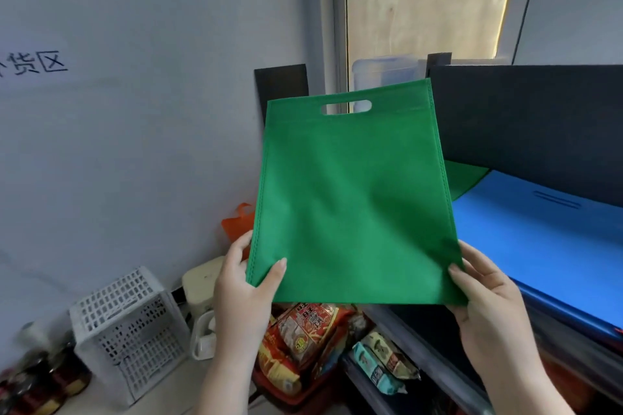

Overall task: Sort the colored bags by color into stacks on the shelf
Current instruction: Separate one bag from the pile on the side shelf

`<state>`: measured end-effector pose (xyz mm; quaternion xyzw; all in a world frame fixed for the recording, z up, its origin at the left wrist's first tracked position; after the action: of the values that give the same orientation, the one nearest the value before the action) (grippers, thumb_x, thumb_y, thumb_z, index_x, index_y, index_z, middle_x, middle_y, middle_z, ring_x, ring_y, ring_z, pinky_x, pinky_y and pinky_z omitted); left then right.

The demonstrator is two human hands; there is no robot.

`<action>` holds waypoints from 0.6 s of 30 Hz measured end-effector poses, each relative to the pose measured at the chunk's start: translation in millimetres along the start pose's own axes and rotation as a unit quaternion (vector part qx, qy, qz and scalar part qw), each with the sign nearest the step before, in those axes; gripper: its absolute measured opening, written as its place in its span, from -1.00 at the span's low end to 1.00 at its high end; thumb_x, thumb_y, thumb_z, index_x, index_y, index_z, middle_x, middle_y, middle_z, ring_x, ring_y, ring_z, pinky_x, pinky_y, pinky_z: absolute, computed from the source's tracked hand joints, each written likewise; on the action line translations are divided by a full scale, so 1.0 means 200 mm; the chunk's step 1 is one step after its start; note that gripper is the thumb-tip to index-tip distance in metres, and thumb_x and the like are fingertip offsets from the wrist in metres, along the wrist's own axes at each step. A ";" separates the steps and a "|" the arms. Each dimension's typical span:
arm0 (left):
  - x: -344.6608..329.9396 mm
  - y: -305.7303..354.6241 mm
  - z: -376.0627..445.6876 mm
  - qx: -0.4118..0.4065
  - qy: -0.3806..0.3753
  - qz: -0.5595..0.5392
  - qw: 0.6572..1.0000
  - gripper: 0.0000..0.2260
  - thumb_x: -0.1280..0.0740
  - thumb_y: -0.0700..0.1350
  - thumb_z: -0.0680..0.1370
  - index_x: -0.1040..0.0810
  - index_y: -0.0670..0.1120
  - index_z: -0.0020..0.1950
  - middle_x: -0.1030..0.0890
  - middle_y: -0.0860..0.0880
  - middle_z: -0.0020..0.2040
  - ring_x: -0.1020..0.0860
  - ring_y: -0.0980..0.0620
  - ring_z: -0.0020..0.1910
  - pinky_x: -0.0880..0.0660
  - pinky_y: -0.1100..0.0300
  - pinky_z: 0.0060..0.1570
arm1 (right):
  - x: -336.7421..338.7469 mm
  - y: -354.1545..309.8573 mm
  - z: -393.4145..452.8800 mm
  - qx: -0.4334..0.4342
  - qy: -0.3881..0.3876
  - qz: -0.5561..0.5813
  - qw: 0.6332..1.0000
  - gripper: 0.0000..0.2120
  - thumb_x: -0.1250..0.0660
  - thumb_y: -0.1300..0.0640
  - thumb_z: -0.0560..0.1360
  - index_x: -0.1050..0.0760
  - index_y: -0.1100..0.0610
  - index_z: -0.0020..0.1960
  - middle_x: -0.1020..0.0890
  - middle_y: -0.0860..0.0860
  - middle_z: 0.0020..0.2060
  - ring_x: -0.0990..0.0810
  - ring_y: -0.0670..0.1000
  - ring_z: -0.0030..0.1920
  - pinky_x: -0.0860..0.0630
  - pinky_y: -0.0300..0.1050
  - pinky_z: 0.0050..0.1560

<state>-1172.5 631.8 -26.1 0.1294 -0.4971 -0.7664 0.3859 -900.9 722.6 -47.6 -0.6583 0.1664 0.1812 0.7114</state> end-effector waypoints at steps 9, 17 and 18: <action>-0.35 -0.17 0.58 -0.041 -0.038 -0.022 0.998 -0.60 -0.43 -0.22 0.46 -0.43 0.18 0.15 -0.56 0.38 -0.10 -0.53 0.47 -0.06 -0.44 0.58 -0.20 | -0.12 0.01 0.52 0.083 0.027 -0.094 0.992 -0.64 -0.16 0.46 0.51 -0.61 0.07 -0.09 -0.71 -0.03 -0.16 -0.66 -0.12 -0.20 -0.61 -0.25 -0.24; -0.71 -0.29 0.97 -0.058 -0.122 -0.037 0.990 -0.58 -0.43 -0.22 0.46 -0.42 0.19 0.16 -0.58 0.26 -0.02 -0.56 0.39 -0.02 -0.47 0.53 -0.18 | -0.11 -0.01 0.84 0.119 0.085 -0.201 0.969 -0.65 -0.21 0.50 0.46 -0.57 0.08 -0.08 -0.71 -0.04 -0.17 -0.65 -0.09 -0.21 -0.58 -0.28 -0.23; -0.76 -0.30 1.00 -0.060 -0.139 -0.037 0.988 -0.59 -0.43 -0.22 0.47 -0.42 0.14 0.19 -0.58 0.23 0.00 -0.56 0.38 -0.02 -0.48 0.52 -0.17 | -0.11 -0.01 0.86 0.122 0.092 -0.214 0.965 -0.65 -0.22 0.50 0.45 -0.57 0.08 -0.08 -0.71 -0.04 -0.16 -0.65 -0.09 -0.19 -0.60 -0.25 -0.19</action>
<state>-1216.3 886.5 -11.7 0.0169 -0.4939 -0.8192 0.2912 -919.8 893.1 -21.5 -0.6003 0.1071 -0.0587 0.7904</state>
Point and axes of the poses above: each hand's wrist, its own z-axis towards the middle knuckle, its own x-axis out of the back of the hand, y = z × x, the point moved 6 cm from there along z, towards the middle knuckle
